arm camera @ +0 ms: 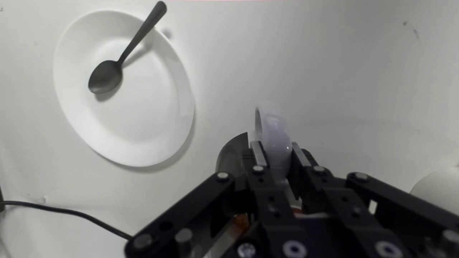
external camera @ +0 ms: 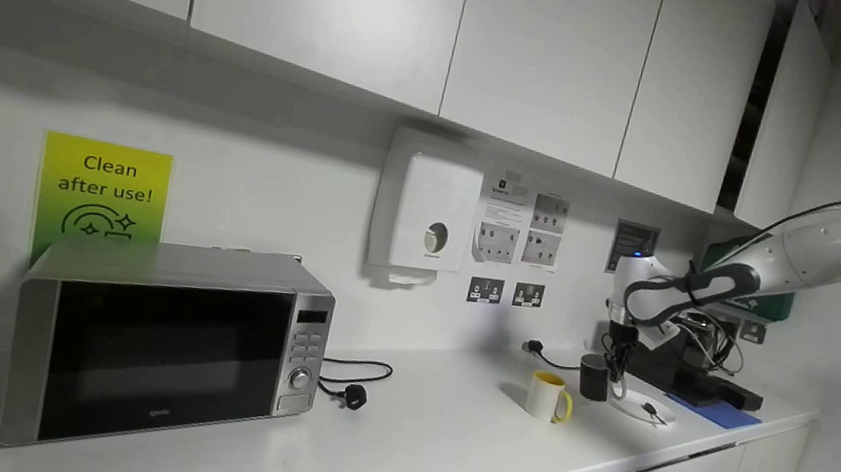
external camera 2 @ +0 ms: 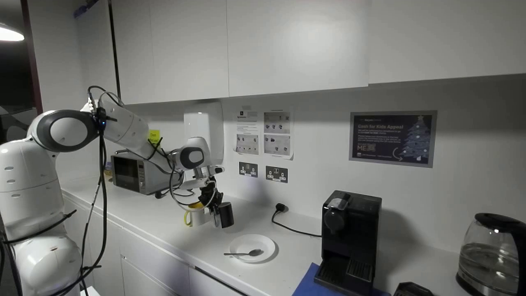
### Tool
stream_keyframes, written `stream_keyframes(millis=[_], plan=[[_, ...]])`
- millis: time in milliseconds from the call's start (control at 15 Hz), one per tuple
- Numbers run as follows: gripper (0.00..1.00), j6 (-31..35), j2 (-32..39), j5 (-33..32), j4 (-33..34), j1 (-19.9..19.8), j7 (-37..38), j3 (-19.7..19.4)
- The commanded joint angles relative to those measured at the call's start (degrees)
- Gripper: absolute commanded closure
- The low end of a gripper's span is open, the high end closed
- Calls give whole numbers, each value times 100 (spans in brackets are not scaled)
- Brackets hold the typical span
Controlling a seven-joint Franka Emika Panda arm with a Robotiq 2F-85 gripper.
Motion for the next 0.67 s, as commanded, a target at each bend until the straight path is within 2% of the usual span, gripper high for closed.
stream_keyframes(millis=[0,600], plan=[[95,64,-185,-568,149,-65,-51,86],[95,1079,-154,-1191,63,33,-693,272]])
